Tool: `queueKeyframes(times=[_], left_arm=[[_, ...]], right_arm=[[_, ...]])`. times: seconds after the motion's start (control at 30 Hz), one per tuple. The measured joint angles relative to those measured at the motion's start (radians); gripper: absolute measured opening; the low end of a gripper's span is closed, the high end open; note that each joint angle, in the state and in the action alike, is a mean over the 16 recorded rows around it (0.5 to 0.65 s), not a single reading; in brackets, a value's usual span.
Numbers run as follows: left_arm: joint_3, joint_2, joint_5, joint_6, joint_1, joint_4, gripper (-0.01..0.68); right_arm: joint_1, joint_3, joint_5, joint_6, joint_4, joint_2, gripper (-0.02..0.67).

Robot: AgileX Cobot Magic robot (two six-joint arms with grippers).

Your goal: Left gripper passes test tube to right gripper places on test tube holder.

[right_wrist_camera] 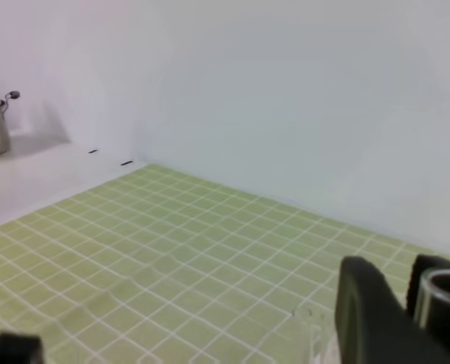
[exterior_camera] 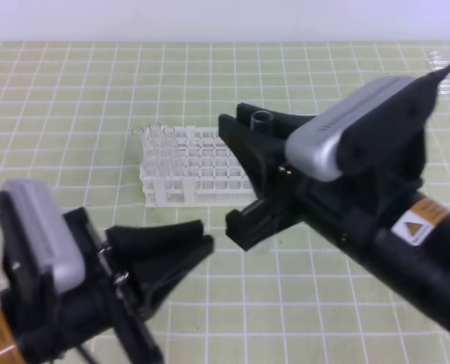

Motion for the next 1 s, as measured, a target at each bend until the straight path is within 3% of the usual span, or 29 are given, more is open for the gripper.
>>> queueKeyframes(times=[0.3,0.67,1.0], left_arm=[[0.006,-0.331,0.243,-0.325,0.000,0.320,0.012],[0.134,-0.652,0.411,-0.884,0.001,0.780,-0.002],[0.322,-0.704,0.533,-1.026,0.000,0.873,-0.002]], right_arm=[[0.000,0.035,0.051,-0.095,0.097,-0.070,0.085],[0.000,0.074,0.056,-0.108,0.123,-0.084,0.085],[0.000,0.076,0.017,-0.176,0.174,-0.085,0.085]])
